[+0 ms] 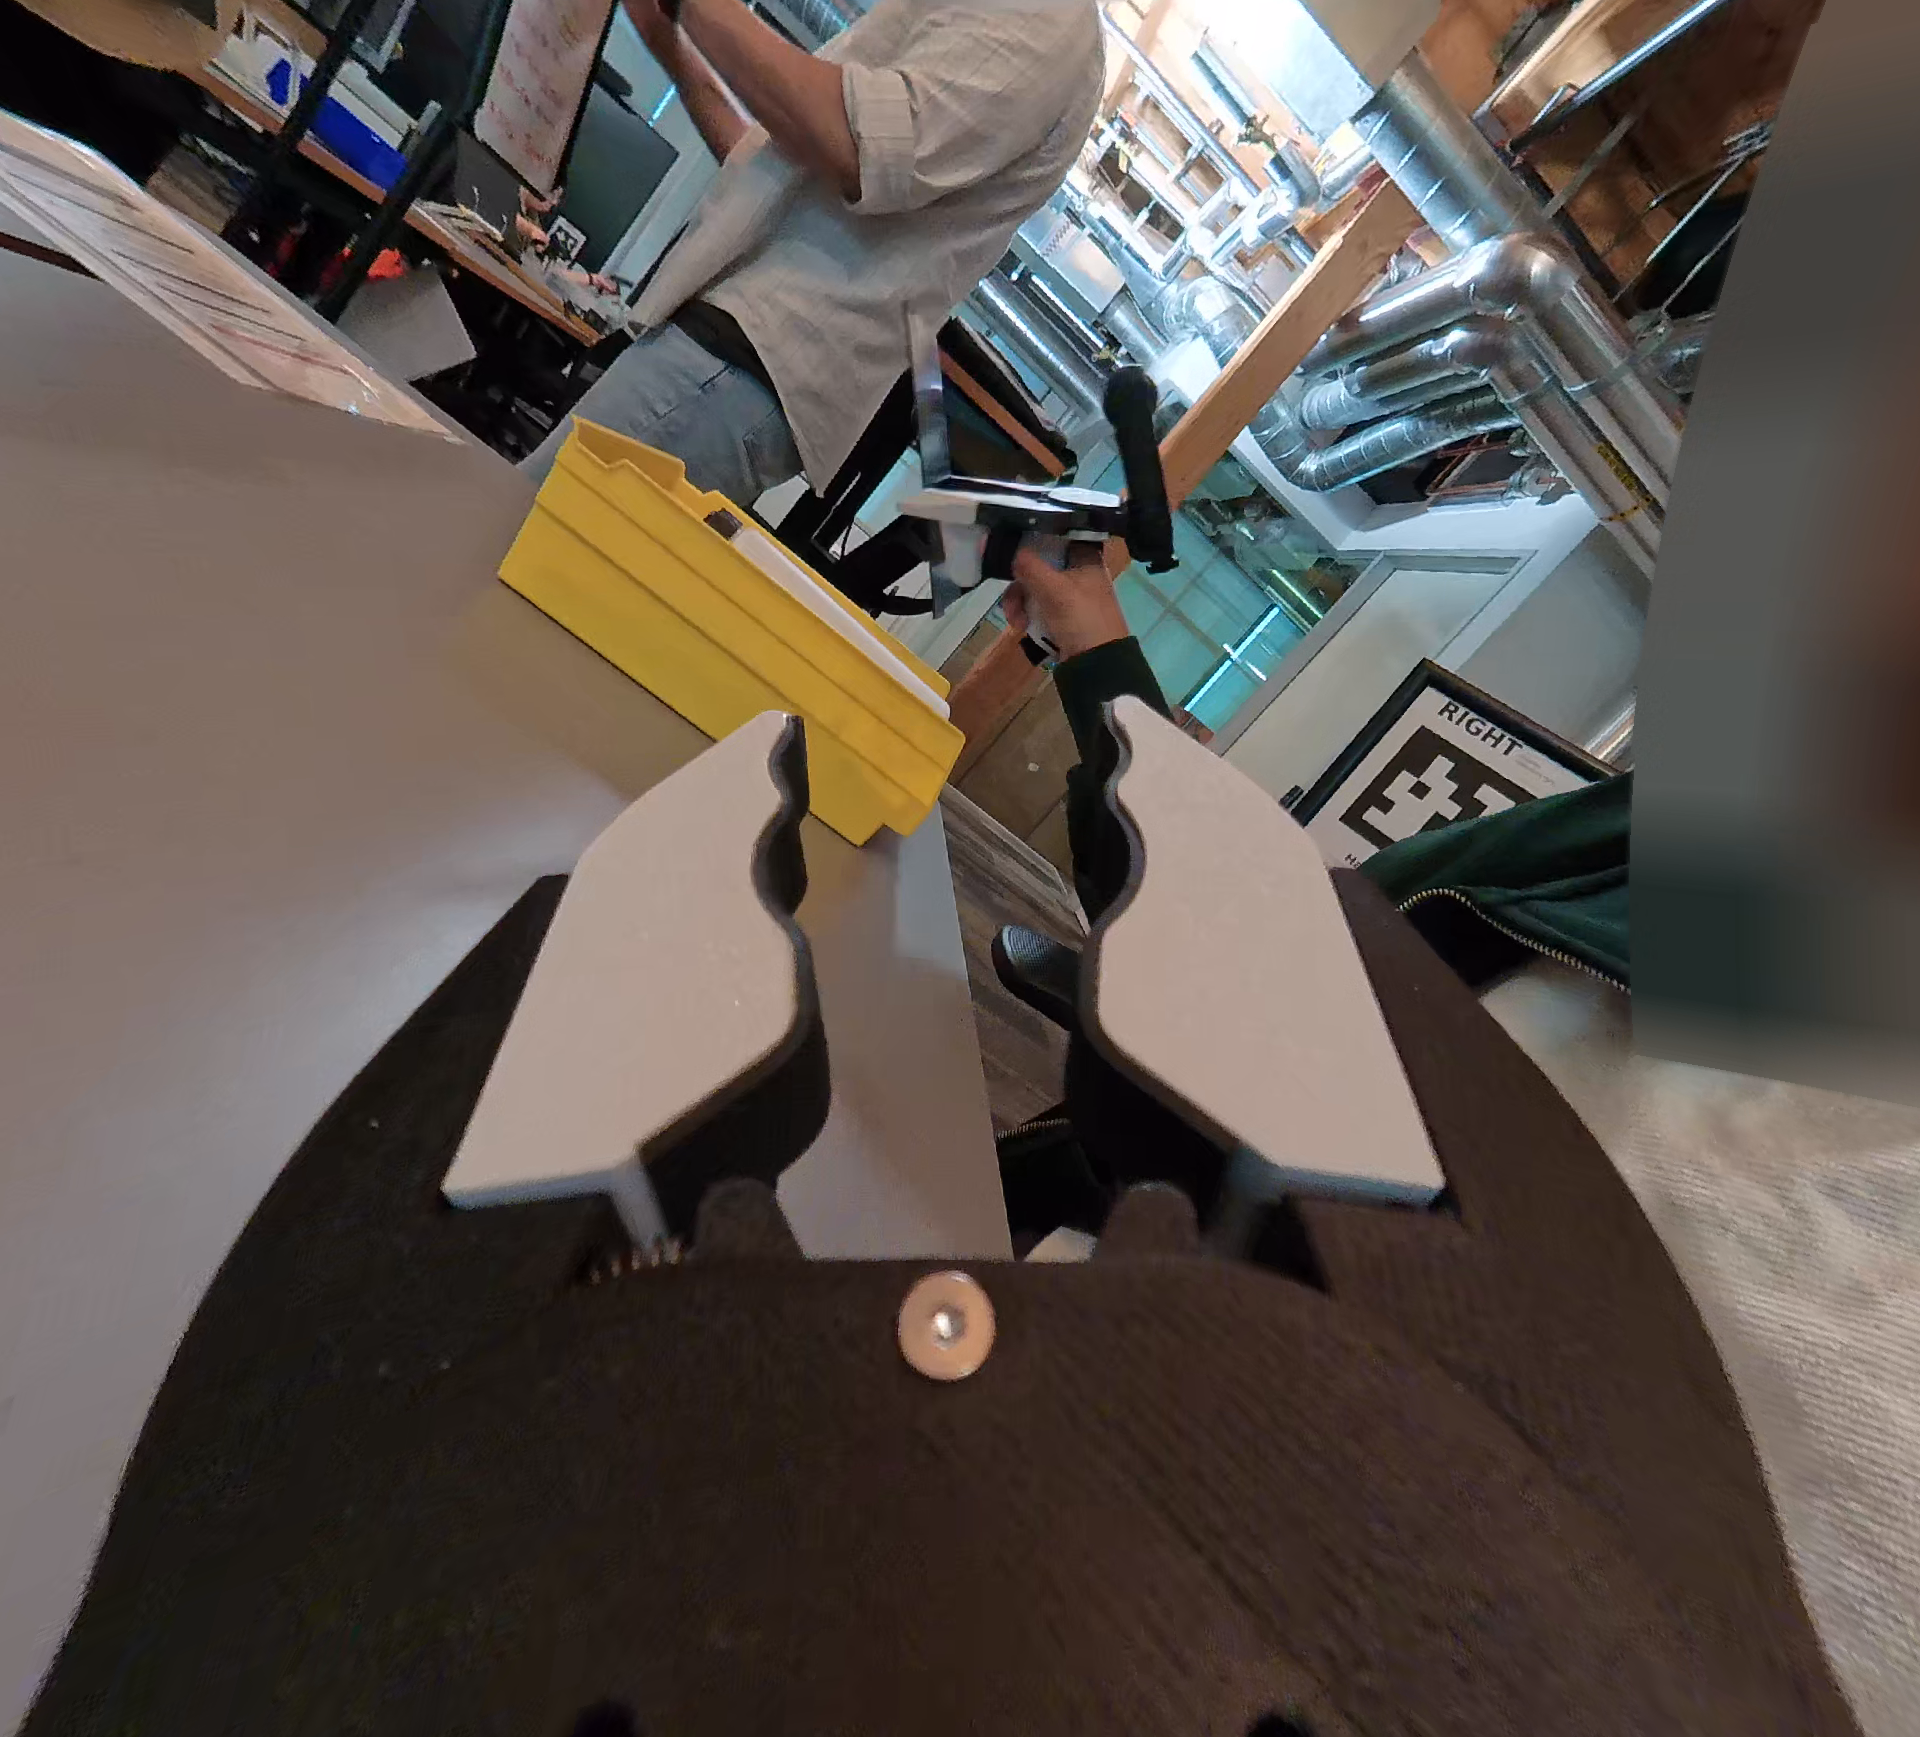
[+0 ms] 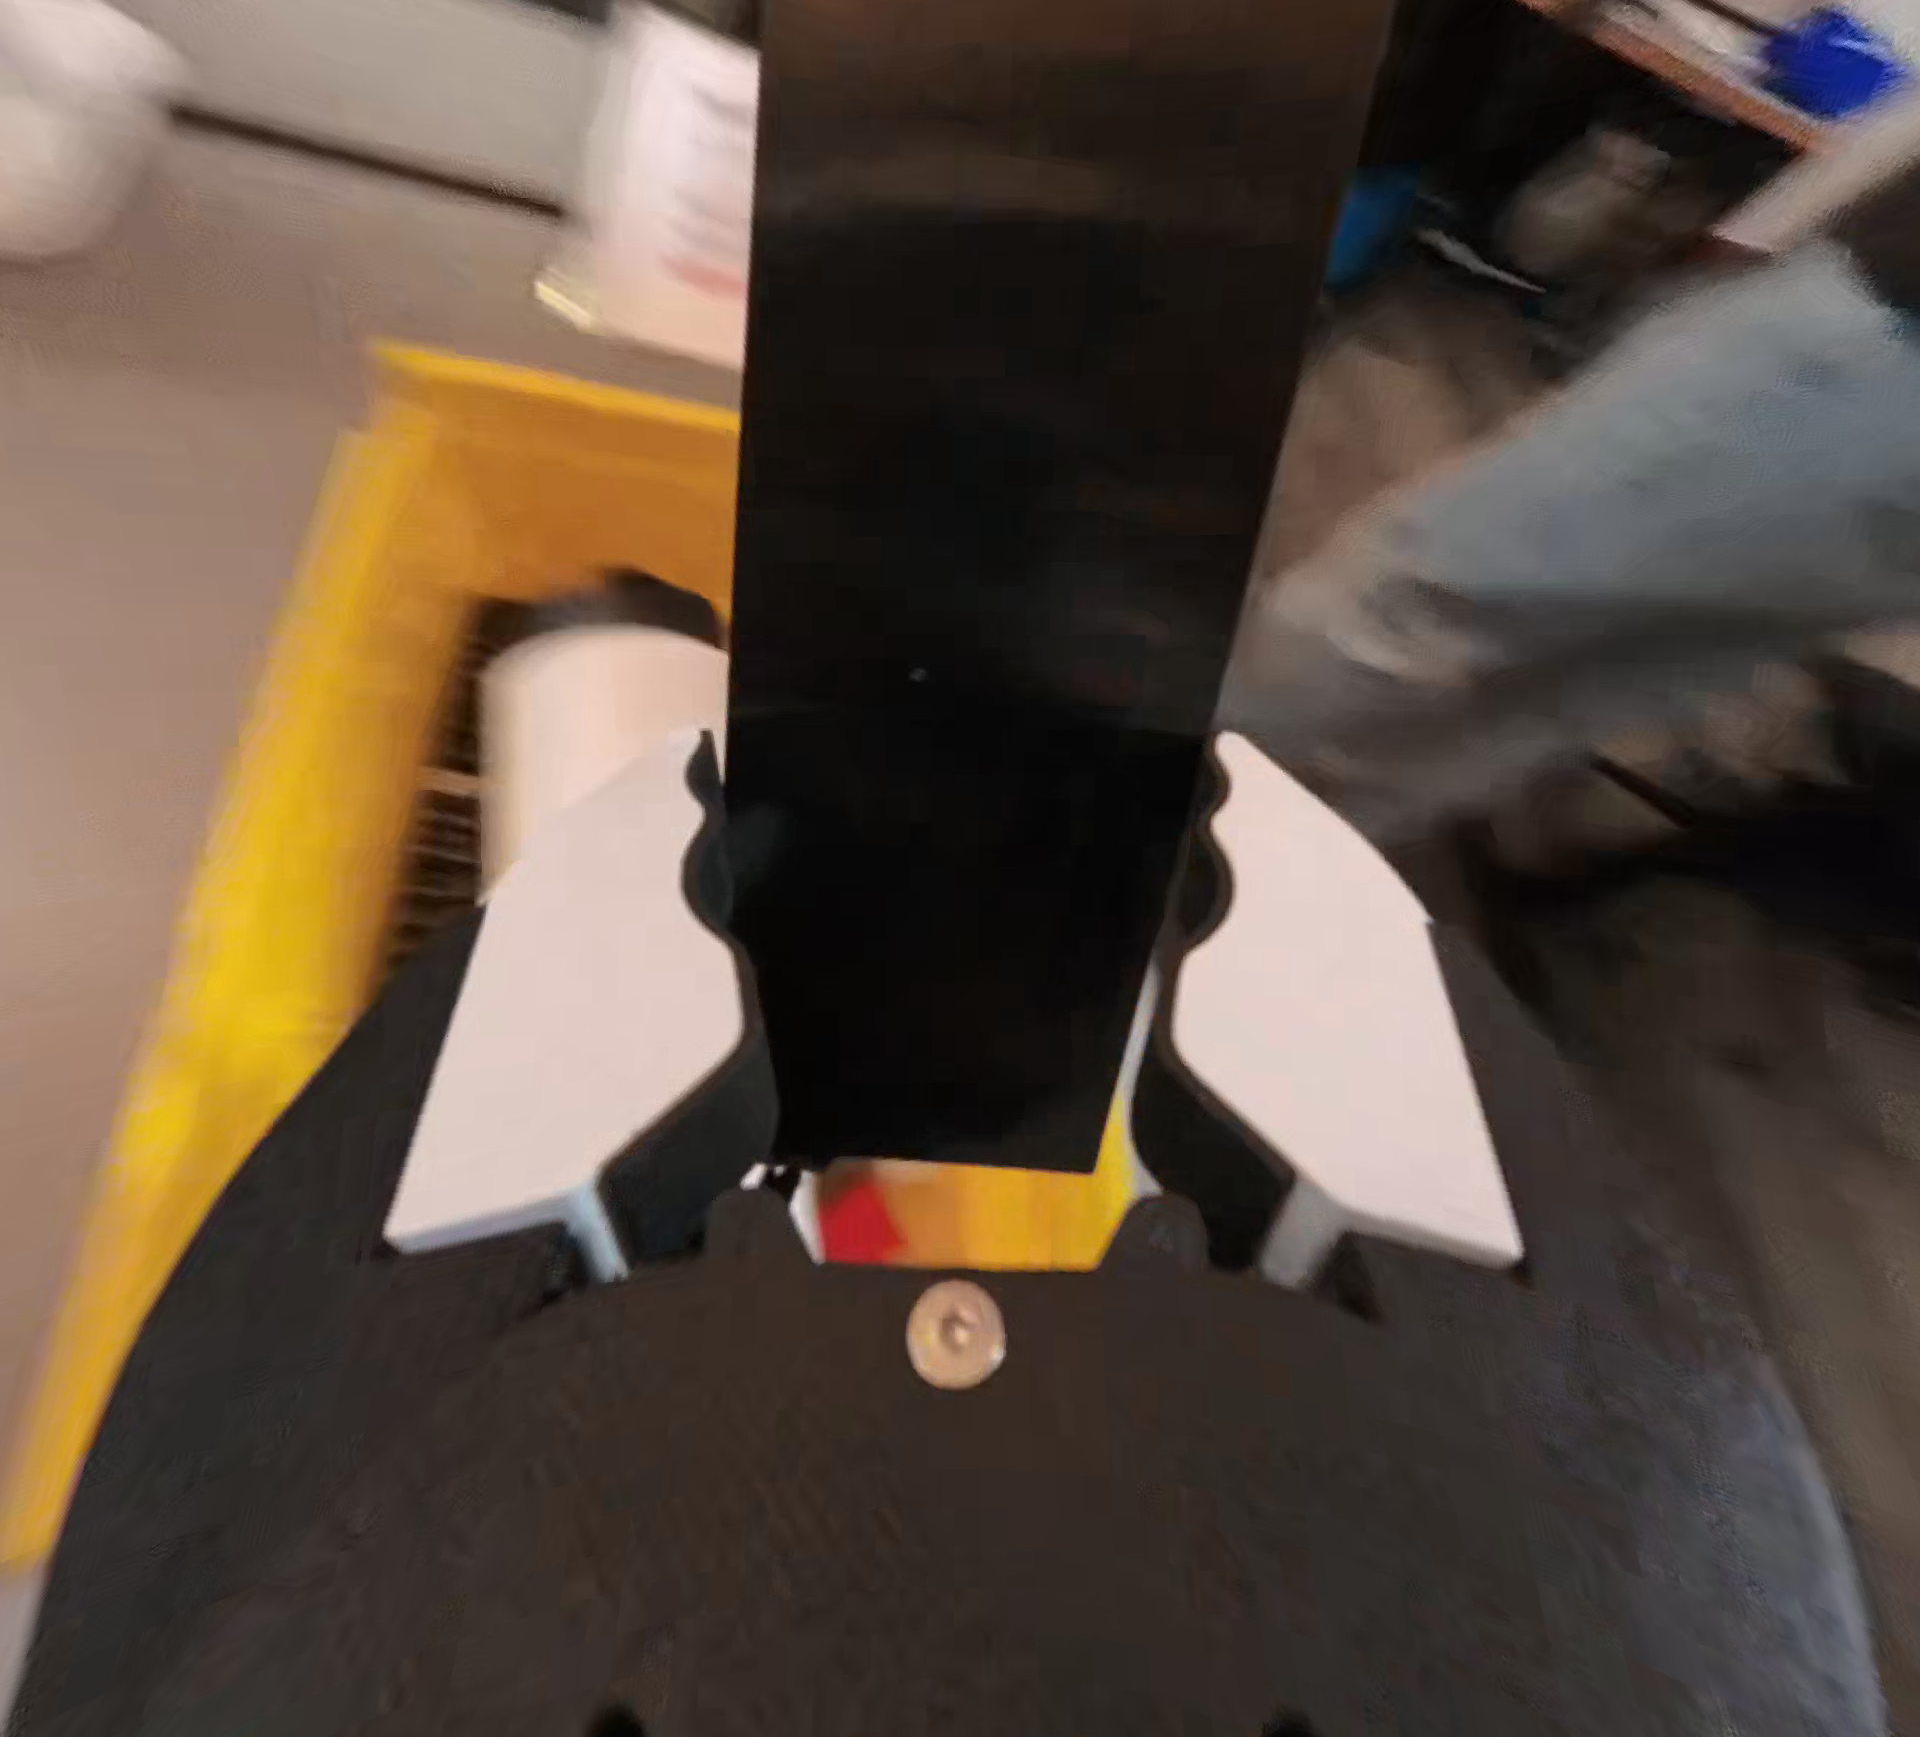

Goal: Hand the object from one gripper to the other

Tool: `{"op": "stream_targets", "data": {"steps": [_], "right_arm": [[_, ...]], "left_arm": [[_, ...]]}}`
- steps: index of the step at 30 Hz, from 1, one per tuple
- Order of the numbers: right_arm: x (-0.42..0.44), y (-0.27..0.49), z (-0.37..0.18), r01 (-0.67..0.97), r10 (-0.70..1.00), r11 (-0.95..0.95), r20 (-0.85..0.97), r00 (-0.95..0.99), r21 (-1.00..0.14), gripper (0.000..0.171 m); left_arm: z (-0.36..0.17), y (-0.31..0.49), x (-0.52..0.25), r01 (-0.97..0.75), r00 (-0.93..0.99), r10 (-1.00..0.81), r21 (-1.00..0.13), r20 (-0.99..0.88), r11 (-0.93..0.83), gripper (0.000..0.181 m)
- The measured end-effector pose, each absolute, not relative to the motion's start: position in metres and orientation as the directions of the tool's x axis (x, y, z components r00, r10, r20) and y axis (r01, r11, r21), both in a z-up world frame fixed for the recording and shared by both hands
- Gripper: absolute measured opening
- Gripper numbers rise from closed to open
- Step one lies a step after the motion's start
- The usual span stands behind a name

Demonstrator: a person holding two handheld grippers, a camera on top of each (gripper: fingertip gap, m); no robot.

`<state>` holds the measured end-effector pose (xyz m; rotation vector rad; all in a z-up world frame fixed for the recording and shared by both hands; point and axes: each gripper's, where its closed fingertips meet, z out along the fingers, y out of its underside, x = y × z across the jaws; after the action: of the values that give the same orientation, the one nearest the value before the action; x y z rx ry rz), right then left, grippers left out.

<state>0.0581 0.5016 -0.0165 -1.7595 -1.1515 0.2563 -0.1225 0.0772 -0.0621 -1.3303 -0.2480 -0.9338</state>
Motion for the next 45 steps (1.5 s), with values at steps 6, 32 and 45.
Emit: {"op": "stream_targets", "data": {"steps": [6,32,45], "right_arm": [[0.108,0.543,-0.058,0.918,0.48,-0.143,0.785,0.391,-0.37,0.088],[-0.019,0.399,0.007,0.603,0.761,0.351,0.593,0.262,-0.716,0.082],[-0.111,0.103,-0.142,0.364,0.834,0.236,-0.004,-0.551,-0.901,0.032]], "left_arm": [[-0.069,0.081,-0.118,0.693,0.622,-0.43,-0.716,0.655,-0.089,0.052],[-0.083,0.084,-0.113,0.682,0.606,-0.428,-0.715,0.67,-0.155,0.05],[-0.093,0.075,-0.126,0.534,0.796,-0.266,-0.838,0.544,-0.115,0.06]]}}
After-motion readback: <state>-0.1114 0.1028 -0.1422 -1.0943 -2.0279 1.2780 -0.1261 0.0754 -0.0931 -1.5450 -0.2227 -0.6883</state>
